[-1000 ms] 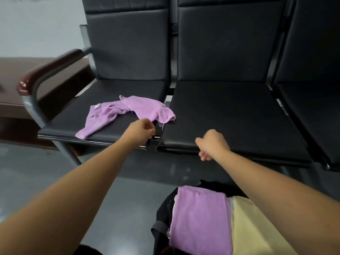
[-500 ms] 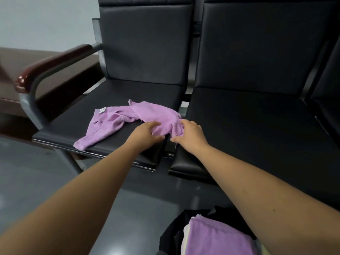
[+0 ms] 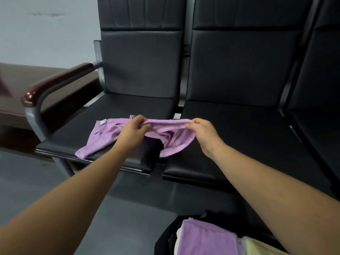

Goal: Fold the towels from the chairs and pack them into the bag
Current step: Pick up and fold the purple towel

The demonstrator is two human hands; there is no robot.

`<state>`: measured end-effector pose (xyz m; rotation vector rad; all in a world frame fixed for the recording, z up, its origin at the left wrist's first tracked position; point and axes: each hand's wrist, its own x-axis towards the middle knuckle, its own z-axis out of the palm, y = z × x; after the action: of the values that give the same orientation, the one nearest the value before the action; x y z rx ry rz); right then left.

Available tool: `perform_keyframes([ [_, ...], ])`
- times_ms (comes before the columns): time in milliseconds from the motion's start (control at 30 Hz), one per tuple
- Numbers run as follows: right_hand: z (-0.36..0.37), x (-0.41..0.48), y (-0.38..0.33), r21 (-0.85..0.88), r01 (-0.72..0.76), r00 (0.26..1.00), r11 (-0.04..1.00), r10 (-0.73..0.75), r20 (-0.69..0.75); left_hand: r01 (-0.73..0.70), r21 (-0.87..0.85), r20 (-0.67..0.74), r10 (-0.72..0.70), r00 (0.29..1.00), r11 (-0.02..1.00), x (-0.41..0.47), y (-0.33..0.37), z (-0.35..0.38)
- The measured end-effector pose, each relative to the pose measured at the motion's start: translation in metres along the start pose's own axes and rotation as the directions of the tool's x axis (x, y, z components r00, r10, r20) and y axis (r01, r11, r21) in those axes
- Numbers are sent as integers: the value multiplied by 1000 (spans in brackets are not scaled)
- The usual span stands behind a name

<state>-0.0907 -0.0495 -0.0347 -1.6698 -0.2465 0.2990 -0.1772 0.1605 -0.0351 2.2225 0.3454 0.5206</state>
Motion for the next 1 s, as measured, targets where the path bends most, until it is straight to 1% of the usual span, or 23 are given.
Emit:
perform_keyframes([
  [100, -27, -23, -38, 248, 22, 1000, 969, -20, -8, -88, -136, -8, 87, 996, 987, -3, 55, -14],
  [133, -36, -30, -52, 296, 41, 999, 954, -34, -28, -106, -176, -14, 106, 994, 979, -4, 75, -18],
  [200, -57, -48, -82, 290, 108, 993, 951, -88, -82, -138, -265, -16, 139, 990, 954, -8, 115, -29],
  [267, -82, -70, -112, 166, 203, 977, 965, -188, -99, -167, -324, 1, 177, 984, 931, -16, 151, -41],
  [333, -112, -98, -140, -73, 273, 961, 959, -276, -27, -208, -335, 9, 224, 974, 919, -25, 183, -53],
  [367, -128, -113, -152, -201, 283, 959, 938, -284, 27, -227, -340, 3, 242, 970, 913, -31, 197, -58],
  [433, -156, -142, -170, -403, 268, 963, 875, -245, 108, -247, -356, 4, 265, 964, 901, -45, 221, -67],
  [500, -182, -166, -176, -521, 229, 973, 822, -190, 128, -260, -321, 43, 288, 957, 911, -58, 240, -71],
  [567, -205, -188, -176, -603, 195, 980, 773, -179, 88, -268, -256, 94, 300, 949, 929, -71, 253, -72],
  [600, -215, -198, -176, -609, 182, 981, 772, -189, 53, -269, -220, 128, 301, 945, 938, -79, 259, -72],
  [633, -224, -207, -177, -581, 174, 979, 795, -202, 16, -281, -152, 168, 305, 937, 948, -87, 264, -73],
  [667, -230, -216, -180, -533, 174, 977, 828, -214, -13, -319, -41, 208, 320, 924, 947, -94, 269, -74],
  [700, -234, -224, -185, -481, 181, 973, 858, -226, -37, -365, 74, 244, 338, 909, 928, -101, 273, -74],
  [733, -236, -232, -191, -442, 192, 969, 876, -241, -55, -409, 149, 264, 362, 894, 900, -106, 278, -74],
  [800, -236, -244, -206, -408, 220, 959, 886, -272, -74, -460, 185, 265, 407, 874, 868, -116, 288, -75],
  [867, -236, -253, -219, -419, 245, 956, 874, -290, -46, -484, 190, 261, 431, 864, 854, -122, 298, -79],
  [933, -238, -260, -227, -493, 254, 956, 832, -294, -4, -494, 187, 271, 438, 857, 849, -125, 302, -85],
  [1000, -242, -265, -228, -620, 252, 957, 743, -287, 45, -505, 215, 290, 439, 851, 836, -125, 303, -91],
])
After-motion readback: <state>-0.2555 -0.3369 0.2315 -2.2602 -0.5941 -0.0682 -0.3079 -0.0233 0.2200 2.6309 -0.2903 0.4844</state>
